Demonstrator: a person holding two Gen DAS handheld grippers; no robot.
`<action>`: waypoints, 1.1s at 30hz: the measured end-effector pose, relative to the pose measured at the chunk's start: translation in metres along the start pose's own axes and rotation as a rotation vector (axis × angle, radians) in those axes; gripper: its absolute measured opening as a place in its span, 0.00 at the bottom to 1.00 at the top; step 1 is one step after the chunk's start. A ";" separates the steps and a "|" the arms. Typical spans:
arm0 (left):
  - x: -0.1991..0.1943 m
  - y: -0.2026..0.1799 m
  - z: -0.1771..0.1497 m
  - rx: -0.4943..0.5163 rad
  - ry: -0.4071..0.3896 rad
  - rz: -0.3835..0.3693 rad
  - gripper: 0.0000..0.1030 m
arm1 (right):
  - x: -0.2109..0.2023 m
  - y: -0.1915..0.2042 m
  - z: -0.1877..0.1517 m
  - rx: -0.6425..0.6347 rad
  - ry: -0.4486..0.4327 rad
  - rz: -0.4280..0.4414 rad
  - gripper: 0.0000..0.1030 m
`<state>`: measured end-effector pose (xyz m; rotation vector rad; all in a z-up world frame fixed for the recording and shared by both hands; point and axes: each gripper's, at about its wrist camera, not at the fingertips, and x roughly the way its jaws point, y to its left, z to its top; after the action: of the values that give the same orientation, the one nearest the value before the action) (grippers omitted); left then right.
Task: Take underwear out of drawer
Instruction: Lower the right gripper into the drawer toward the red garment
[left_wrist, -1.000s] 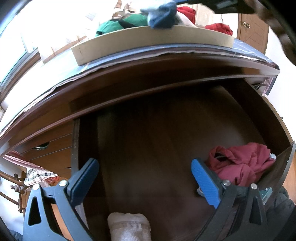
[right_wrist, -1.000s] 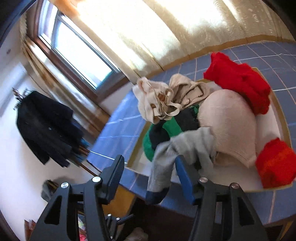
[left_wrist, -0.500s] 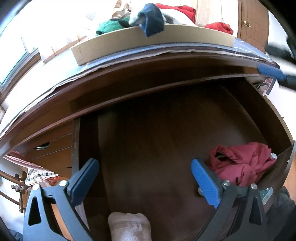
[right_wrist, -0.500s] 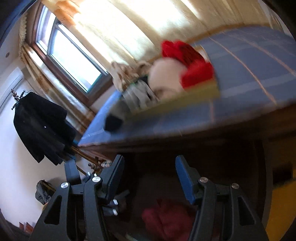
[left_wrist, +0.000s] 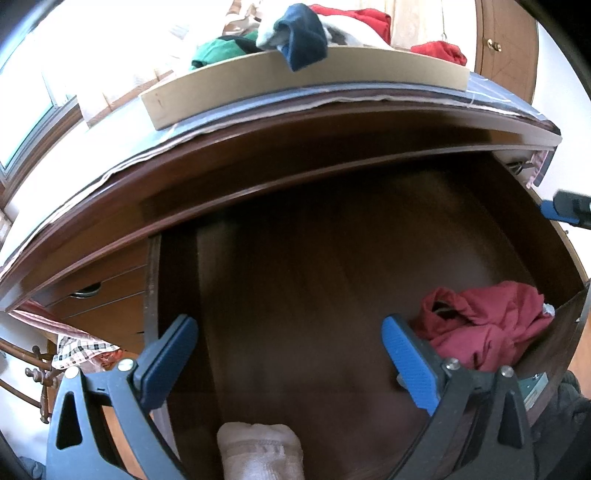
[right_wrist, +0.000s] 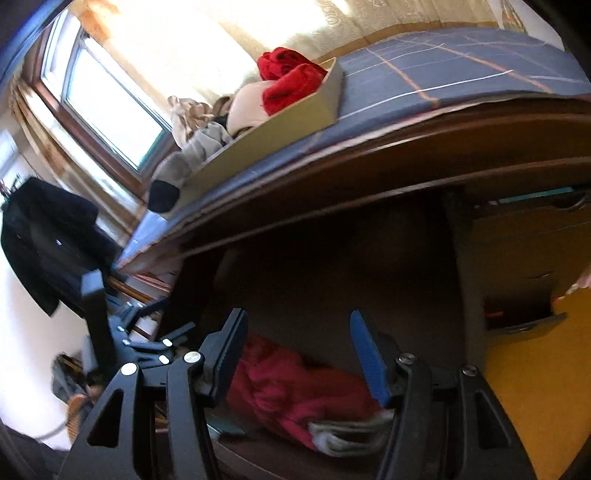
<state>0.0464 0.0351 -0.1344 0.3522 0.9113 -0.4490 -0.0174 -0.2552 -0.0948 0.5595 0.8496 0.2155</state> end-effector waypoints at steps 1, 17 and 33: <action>0.000 0.000 0.000 0.001 0.001 0.000 0.98 | -0.002 -0.002 -0.003 -0.009 0.010 -0.014 0.58; -0.001 0.001 -0.001 -0.002 -0.004 -0.002 0.98 | 0.055 0.034 -0.027 -0.298 0.323 -0.062 0.58; 0.001 0.001 0.001 0.001 0.006 -0.009 0.97 | 0.116 0.037 -0.042 -0.359 0.620 -0.077 0.48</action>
<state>0.0482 0.0356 -0.1350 0.3505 0.9184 -0.4564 0.0274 -0.1622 -0.1725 0.1122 1.3929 0.4737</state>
